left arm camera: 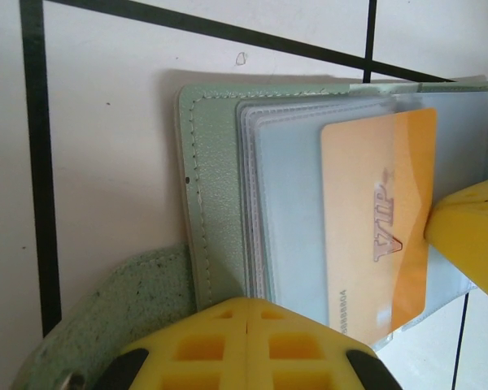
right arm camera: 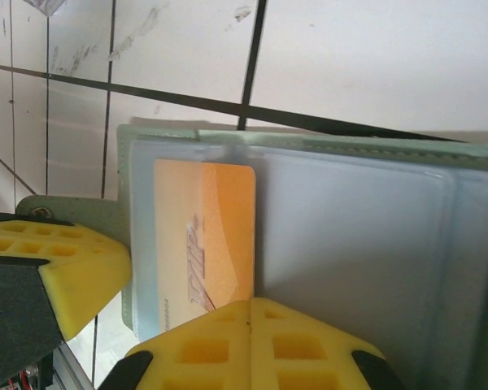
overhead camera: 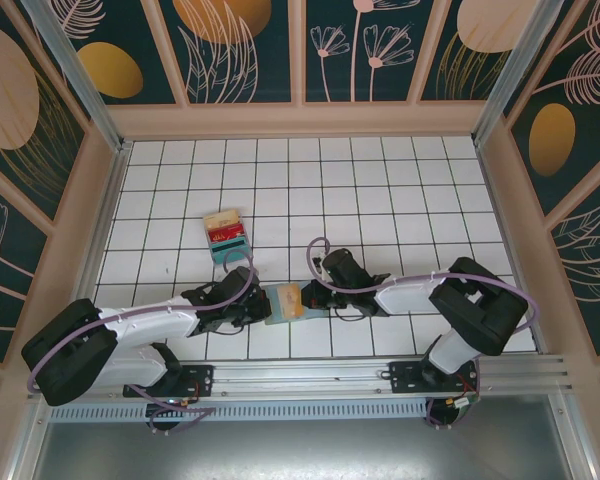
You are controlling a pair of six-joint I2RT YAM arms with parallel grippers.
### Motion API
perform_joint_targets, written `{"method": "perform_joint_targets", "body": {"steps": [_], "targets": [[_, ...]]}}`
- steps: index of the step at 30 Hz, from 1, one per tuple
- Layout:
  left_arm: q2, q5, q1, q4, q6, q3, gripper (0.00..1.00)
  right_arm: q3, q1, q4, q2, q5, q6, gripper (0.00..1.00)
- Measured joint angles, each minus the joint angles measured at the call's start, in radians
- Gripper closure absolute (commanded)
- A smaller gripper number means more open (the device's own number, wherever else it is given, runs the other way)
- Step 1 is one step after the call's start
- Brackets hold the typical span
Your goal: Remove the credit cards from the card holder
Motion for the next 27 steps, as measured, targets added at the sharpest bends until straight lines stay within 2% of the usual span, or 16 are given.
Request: {"method": "perform_joint_targets", "body": {"steps": [1, 3, 7, 19, 21, 25, 27], "targets": [[0.000, 0.000, 0.000, 0.000, 0.000, 0.000, 1.00, -0.002, -0.002, -0.003, -0.001, 0.000, 0.000, 1.00], [0.000, 0.000, 0.000, 0.000, 0.000, 0.000, 1.00, -0.003, -0.002, -0.003, -0.002, -0.001, 0.000, 0.90], [0.000, 0.000, 0.000, 0.000, 0.000, 0.000, 1.00, -0.003, -0.002, 0.002, -0.002, -0.012, -0.005, 0.81], [0.000, 0.001, 0.000, 0.000, 0.000, 0.000, 1.00, 0.004, -0.002, 0.053, 0.030, -0.060, -0.010, 0.77], [0.000, 0.000, 0.000, 0.000, 0.000, 0.000, 1.00, 0.006, -0.002, 0.059, 0.034, -0.064, -0.010, 0.80], [0.000, 0.001, 0.000, 0.000, 0.000, 0.000, 1.00, 0.006, -0.003, 0.058, 0.040, -0.064, -0.003, 1.00], [0.000, 0.001, 0.000, 0.000, 0.000, 0.000, 1.00, 0.006, -0.003, 0.059, 0.041, -0.064, 0.004, 1.00]]}}
